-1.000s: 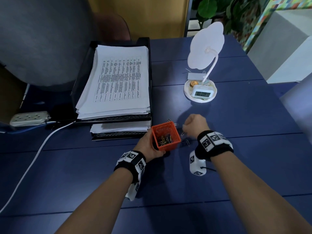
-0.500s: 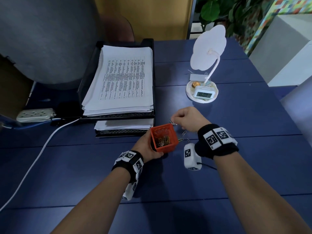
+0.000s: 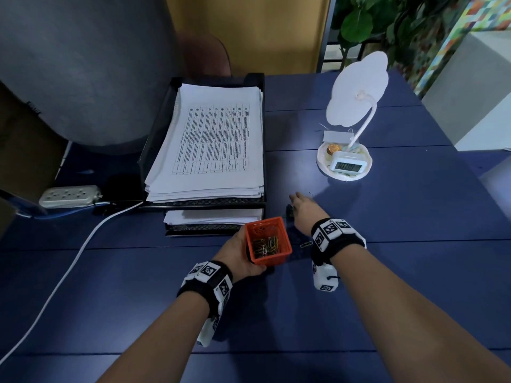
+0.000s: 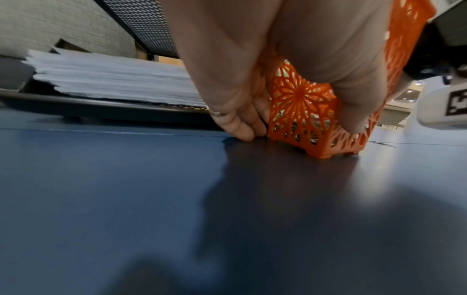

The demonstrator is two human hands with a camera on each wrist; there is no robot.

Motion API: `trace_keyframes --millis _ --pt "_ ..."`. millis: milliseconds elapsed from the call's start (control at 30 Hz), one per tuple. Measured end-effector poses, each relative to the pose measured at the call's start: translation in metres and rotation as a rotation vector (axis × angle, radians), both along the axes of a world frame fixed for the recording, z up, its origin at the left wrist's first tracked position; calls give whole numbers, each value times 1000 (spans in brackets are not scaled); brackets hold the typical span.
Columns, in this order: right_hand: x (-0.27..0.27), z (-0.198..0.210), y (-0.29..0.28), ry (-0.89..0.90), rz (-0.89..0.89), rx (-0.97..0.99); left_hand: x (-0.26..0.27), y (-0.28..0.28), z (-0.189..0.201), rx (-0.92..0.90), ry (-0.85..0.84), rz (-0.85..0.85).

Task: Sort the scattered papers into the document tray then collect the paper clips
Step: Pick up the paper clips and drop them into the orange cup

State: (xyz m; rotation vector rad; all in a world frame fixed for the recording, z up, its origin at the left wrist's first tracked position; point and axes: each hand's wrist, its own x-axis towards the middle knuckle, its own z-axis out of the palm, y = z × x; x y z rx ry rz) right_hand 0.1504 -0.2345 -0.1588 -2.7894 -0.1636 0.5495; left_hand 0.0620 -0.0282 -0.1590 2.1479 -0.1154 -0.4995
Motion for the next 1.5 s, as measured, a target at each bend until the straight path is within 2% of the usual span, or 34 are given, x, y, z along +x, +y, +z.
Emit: trace_keyframes --millis 100,233,333,433,500,567,800,900,1000,1133,1300,1500 --pt "-2 4 9 72 80 61 1 1 1 -14 1 10" --pt "-18 1 0 33 229 -89 0 -1 4 -69 0 13" --pt "-36 -3 -15 -39 273 -117 0 -1 2 -112 1 19" --pt "-55 -1 -25 -39 279 -123 -2 -5 5 -139 30 30" --pt "-70 2 -29 -42 304 -170 -5 -9 6 -226 70 52" --pt "-86 2 -32 -51 305 -178 -8 -11 3 -212 44 46" --pt "-124 3 -42 -9 173 -31 -21 -18 4 -218 42 93" --pt "-131 1 -55 -121 -203 81 -29 -16 2 -140 2 82" --pt "-137 2 -56 -85 -370 30 -34 -14 -2 -95 5 88" --pt "-143 4 -37 -40 -399 63 -35 -14 -6 -28 7 98" --pt "-137 4 -24 -5 -221 -5 -36 -15 -1 5 17 88" --pt "-128 10 -23 49 -205 -88 -37 -13 -3 3 37 92"
